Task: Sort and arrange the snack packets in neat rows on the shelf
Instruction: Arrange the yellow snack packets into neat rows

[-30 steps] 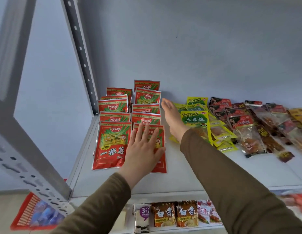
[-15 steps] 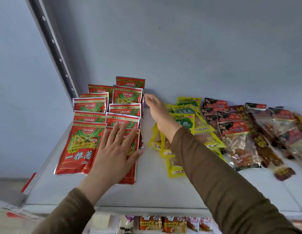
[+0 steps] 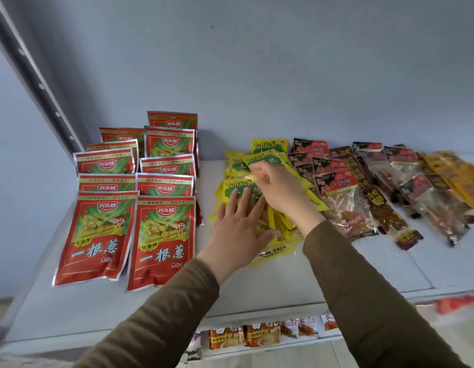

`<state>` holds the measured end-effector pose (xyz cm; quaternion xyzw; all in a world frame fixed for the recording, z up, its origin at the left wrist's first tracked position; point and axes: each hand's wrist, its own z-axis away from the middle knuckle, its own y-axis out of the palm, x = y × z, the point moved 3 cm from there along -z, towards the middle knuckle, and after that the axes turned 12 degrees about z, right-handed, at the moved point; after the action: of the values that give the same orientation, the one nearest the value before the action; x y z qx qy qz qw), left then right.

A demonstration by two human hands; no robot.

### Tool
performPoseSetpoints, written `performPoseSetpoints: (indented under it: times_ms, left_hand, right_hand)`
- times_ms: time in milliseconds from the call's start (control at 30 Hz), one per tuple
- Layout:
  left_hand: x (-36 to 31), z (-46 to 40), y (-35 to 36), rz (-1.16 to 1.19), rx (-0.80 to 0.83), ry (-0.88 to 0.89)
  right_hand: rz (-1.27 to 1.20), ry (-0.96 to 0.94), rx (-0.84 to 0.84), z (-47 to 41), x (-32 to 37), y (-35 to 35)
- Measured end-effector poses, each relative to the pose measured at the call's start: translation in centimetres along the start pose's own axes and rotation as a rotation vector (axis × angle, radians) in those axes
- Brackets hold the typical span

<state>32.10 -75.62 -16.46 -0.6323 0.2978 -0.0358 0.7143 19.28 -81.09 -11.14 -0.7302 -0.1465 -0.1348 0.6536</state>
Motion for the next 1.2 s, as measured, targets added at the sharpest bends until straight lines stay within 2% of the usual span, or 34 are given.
performPoseSetpoints:
  times_ms: [133, 300, 400, 500, 567, 667, 767, 967, 1100, 1200]
  left_hand:
    - [1.2, 1.6, -0.2, -0.033, 0.043, -0.049]
    - [1.3, 2.4, -0.7, -0.027, 0.053, -0.071]
    - [1.4, 2.4, -0.7, -0.018, 0.04, -0.07]
    - [1.5, 2.2, -0.7, 0.035, 0.016, -0.062]
    - [1.6, 2.1, -0.8, 0.057, -0.015, -0.056]
    - [1.7, 2.0, -1.2, 0.095, -0.053, -0.072]
    - [1.9, 2.0, -1.1, 0.146, -0.014, -0.13]
    - [1.2, 1.6, -0.3, 0.027, -0.026, -0.168]
    - [0.5, 0.8, -0.5, -0.08, -0.025, -0.081]
    - [0.4, 0.4, -0.5, -0.054, 0.037, -0.108]
  right_hand:
    - [-0.073, 0.051, 0.045, 0.9, -0.6, 0.8]
    - [0.238, 0.024, 0.065, 1.7, -1.8, 0.7]
    - [0.26, 0.038, 0.093, 1.7, -2.7, 1.1]
    - [0.144, 0.072, 0.109, 1.5, -3.0, 0.6]
    - [-0.065, 0.101, 0.097, 1.2, -3.2, -0.3]
    - [-0.218, 0.132, -0.061, 0.8, -4.5, -2.5]
    - [-0.132, 0.068, -0.078, 0.6, -6.0, -3.8]
    - [0.366, -0.281, 0.187, 0.8, -4.4, -0.7]
    - [0.535, -0.203, 0.186, 0.1, -5.8, 0.2]
    - [0.608, -0.143, 0.185, -0.4, -6.7, -0.1]
